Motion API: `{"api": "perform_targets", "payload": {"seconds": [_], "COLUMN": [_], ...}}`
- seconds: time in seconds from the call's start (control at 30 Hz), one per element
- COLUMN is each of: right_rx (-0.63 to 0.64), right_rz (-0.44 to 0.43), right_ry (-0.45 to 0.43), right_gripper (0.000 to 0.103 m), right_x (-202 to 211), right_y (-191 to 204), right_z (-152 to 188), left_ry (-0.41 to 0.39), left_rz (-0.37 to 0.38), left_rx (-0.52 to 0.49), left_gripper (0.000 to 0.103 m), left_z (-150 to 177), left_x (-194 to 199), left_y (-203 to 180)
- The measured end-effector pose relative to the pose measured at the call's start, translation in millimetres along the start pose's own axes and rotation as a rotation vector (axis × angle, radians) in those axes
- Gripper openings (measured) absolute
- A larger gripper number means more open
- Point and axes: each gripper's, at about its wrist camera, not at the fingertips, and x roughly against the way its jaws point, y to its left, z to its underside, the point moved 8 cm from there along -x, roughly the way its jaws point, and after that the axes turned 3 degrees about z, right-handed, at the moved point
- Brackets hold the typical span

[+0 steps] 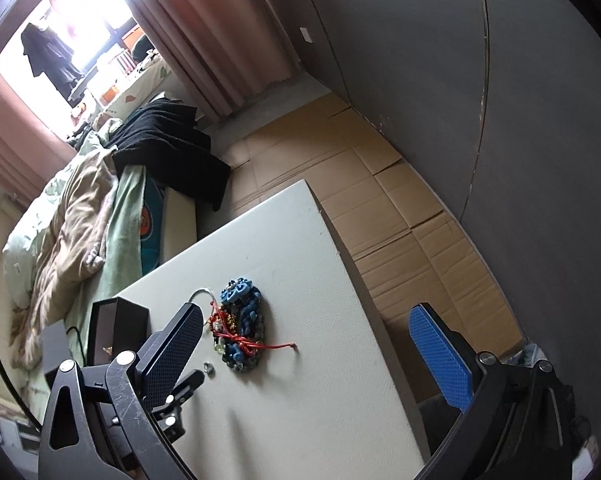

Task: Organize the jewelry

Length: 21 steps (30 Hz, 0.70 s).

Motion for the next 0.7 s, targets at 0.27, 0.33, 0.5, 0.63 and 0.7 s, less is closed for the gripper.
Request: {"api": "perform_targets", "payload": {"seconds": [0.27,0.33,0.5,0.63,0.7], "right_rx": [-0.033,-0.03,-0.018,0.004,0.017], "right_rz": [0.006,0.012,0.006,-0.031,-0.038], "right_ry": [0.003,0.001,0.009,0.039,0.061], "right_gripper": [0.103,0.103,0.103,0.097,0.089], "right_x": [-3.6,-4.0,-7.6,-16.4,-22.9], "right_y": [-6.7,-5.0,1.6,13.6,20.1], "right_z": [-5.1,-6.0,-4.7,1.0,5.8], "left_ry": [0.01,0.007,0.022,-0.017,-0.045], "left_rz": [-0.036,-0.067,-0.042,-0.041,-0.041], "left_rx": [-0.077,-0.105,-0.062,-0.018,0.016], "left_gripper": [0.036,0.019,0.013,0.013,0.013], "left_z": [1.9,1.8,1.9,-4.8,-11.1], "left_x": [-12.4,-13.0,-9.7,6.1,16.4], "left_y": [-11.9,-13.9,-7.8,4.4,12.8]}}
